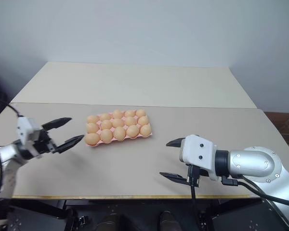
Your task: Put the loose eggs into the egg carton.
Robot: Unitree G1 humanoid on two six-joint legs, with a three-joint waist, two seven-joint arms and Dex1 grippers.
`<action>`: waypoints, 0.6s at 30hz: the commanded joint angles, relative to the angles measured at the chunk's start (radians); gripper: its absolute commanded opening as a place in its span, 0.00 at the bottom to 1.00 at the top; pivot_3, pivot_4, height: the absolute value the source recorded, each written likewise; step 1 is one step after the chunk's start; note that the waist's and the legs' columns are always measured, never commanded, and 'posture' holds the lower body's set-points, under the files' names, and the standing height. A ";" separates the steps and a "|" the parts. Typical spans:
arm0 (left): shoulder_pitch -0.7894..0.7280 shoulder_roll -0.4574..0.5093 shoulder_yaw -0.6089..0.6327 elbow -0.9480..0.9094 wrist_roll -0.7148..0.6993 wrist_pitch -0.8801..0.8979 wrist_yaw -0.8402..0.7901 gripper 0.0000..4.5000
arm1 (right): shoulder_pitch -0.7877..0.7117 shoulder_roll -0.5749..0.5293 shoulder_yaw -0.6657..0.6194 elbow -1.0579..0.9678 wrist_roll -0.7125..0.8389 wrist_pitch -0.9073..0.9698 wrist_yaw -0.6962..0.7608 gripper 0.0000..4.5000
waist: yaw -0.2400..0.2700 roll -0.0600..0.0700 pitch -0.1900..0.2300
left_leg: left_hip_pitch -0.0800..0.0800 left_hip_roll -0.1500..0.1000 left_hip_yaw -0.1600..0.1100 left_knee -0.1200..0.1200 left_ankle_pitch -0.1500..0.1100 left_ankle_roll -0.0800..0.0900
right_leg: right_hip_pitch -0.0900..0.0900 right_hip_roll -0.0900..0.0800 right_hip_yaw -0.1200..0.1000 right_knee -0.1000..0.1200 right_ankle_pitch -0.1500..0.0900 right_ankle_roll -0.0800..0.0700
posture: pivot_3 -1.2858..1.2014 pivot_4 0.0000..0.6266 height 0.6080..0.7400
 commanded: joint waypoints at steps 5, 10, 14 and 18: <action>0.202 0.100 0.205 -0.255 -0.126 0.132 -0.051 0.99 | -0.048 -0.027 -0.039 0.080 -0.008 -0.074 0.084 1.00 | 0.003 0.000 0.000 | 0.000 0.000 0.001 0.000 0.000 0.000 | -0.001 -0.001 0.000 -0.001 0.000 0.000 | 0.52 0.24 1.00; 0.314 0.099 0.290 -0.374 -0.163 0.216 -0.028 0.99 | -0.079 -0.014 -0.002 0.130 -0.032 -0.115 0.109 1.00 | 0.001 0.000 0.000 | 0.000 0.001 0.001 -0.001 -0.002 -0.003 | -0.002 -0.001 0.000 -0.001 -0.001 0.000 | 0.52 0.24 1.00; 0.364 0.092 0.340 -0.443 -0.188 0.260 -0.015 0.99 | -0.097 -0.014 0.022 0.172 -0.040 -0.141 0.149 1.00 | 0.003 0.000 0.000 | 0.000 0.000 0.002 -0.001 -0.002 -0.004 | -0.002 -0.001 0.000 -0.001 -0.001 0.000 | 0.52 0.24 1.00; 0.416 0.074 0.377 -0.503 -0.199 0.296 0.012 0.99 | -0.120 -0.021 0.045 0.214 -0.055 -0.167 0.194 1.00 | 0.001 0.000 0.000 | 0.000 0.000 0.002 -0.001 -0.002 -0.003 | -0.002 -0.001 0.000 -0.001 -0.001 0.000 | 0.52 0.24 1.00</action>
